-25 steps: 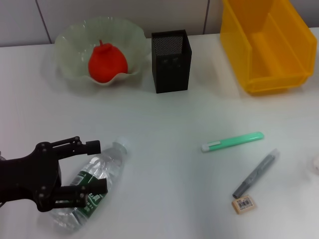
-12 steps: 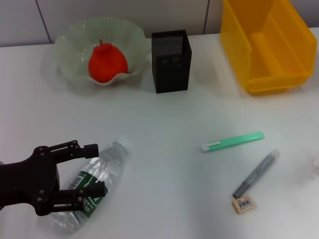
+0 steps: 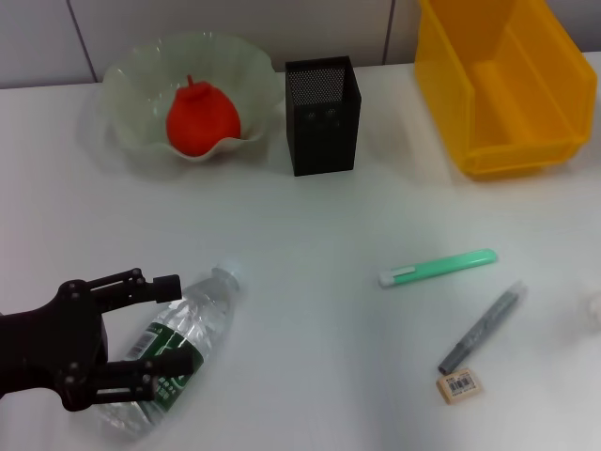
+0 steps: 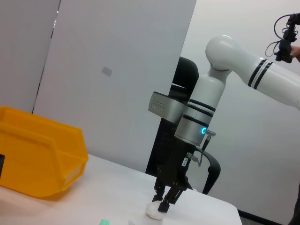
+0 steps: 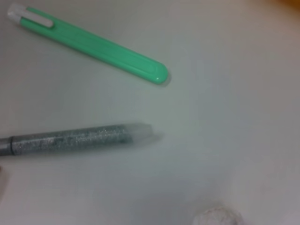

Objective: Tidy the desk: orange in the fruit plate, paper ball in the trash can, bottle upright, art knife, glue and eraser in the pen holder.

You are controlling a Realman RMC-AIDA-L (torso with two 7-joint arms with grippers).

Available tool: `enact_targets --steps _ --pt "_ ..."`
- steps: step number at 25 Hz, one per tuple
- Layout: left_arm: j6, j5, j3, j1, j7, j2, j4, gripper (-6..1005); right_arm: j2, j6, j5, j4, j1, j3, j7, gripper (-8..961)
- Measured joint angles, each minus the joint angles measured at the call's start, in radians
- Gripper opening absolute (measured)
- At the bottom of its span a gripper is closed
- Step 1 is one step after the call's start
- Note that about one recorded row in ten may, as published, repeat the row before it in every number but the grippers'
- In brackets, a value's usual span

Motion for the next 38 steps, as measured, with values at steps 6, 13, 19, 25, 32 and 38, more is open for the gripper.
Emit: enact_targets --steps 6,13,19,25,32,38 --pt "0.000 0.000 0.000 0.000 0.000 0.000 0.000 834 0.002 -0.010 0.000 -0.062 -0.005 0.010 0.001 301" --pt "-0.001 0.000 0.000 -0.002 0.005 0.000 0.000 834 0.008 -0.090 0.020 -0.258 0.002 0.010 0.009 286" --pt "-0.002 0.000 0.000 -0.002 0.009 -0.001 0.000 834 0.011 -0.042 0.060 -0.400 -0.004 0.013 0.035 283" --pt "0.000 0.000 0.000 -0.002 0.010 -0.004 0.000 833 0.013 0.166 0.105 -0.429 -0.009 0.012 0.056 299" --pt "0.000 0.000 0.000 0.000 0.006 -0.009 -0.002 833 0.012 0.491 0.132 -0.268 -0.010 -0.041 0.056 337" --pt "0.004 0.000 0.001 0.003 -0.012 -0.011 -0.003 833 0.009 0.715 0.147 -0.076 0.017 -0.090 0.053 367"
